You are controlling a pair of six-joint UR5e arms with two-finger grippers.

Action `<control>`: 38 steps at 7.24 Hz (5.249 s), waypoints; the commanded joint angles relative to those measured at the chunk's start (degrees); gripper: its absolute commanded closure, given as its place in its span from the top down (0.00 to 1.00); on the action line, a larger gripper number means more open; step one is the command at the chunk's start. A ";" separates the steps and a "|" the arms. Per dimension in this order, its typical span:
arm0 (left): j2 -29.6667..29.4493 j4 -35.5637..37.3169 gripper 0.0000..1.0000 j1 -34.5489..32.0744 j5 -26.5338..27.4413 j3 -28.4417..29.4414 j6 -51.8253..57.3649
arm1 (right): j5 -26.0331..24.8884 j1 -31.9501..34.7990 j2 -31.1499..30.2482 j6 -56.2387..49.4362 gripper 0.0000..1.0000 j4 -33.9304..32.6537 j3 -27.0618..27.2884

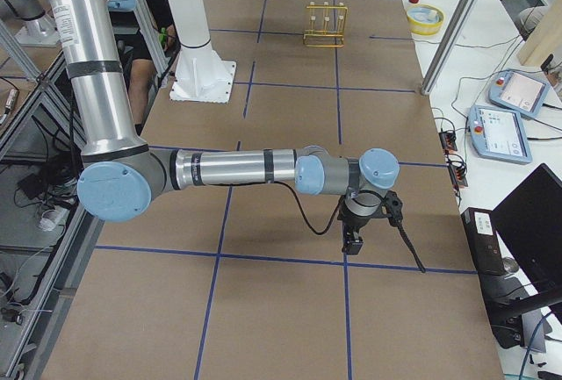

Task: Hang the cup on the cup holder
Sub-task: 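Lift the light-blue cup with the left gripper and tilt it sideways, then move the held cup toward the gold rack and onto a white hook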

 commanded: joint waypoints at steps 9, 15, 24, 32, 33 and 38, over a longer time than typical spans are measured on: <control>-0.85 -1.94 0.00 15.74 19.59 2.13 -38.40 | 0.00 0.03 0.00 0.00 1.00 0.00 0.00; -8.22 -9.03 0.00 25.42 40.78 8.54 -54.44 | 0.00 0.03 0.00 0.00 1.00 0.00 0.00; -15.97 -10.64 0.00 27.97 44.41 15.84 -54.53 | 0.00 0.03 0.00 0.00 1.00 0.00 0.00; -16.41 -10.56 0.00 27.97 42.74 18.39 -55.93 | 0.00 0.03 0.00 0.00 1.00 0.00 0.00; -16.50 -10.56 0.00 27.97 42.74 18.75 -56.02 | 0.00 0.03 0.00 0.00 1.00 0.00 0.00; -16.32 -10.56 1.00 27.80 41.16 18.31 -56.19 | 0.00 -0.05 0.00 0.00 1.00 0.00 0.00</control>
